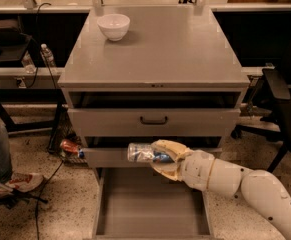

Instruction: Pick redbull can from bottom drawer and place on counter

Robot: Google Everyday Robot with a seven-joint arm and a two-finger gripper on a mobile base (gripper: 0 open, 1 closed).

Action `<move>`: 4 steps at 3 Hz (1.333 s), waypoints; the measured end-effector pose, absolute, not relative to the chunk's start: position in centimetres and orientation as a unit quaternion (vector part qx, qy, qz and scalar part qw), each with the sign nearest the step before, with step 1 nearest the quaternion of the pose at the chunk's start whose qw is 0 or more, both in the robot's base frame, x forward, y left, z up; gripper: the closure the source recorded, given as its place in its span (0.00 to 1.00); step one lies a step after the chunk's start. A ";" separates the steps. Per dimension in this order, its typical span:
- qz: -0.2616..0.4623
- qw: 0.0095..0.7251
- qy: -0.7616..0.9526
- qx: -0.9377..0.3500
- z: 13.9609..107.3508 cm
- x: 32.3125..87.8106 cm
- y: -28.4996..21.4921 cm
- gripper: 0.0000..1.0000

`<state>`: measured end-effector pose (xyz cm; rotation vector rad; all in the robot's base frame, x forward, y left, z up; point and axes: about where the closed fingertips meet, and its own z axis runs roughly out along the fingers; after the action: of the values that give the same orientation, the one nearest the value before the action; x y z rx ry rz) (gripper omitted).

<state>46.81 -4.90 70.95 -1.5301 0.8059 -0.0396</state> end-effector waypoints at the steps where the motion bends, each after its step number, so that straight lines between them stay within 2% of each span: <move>1: -0.020 0.651 0.349 -0.674 71.3 47.1 -4.9 1.00; 2: -0.030 0.658 0.328 -0.677 72.6 48.3 -4.7 1.00; 4: -0.139 0.625 0.280 -0.715 80.9 52.3 -6.3 1.00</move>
Offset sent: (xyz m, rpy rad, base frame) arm 0.0285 -0.0006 0.0303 -0.0035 -0.1089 0.0335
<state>52.25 -6.32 80.91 -1.6415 0.6436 -0.3193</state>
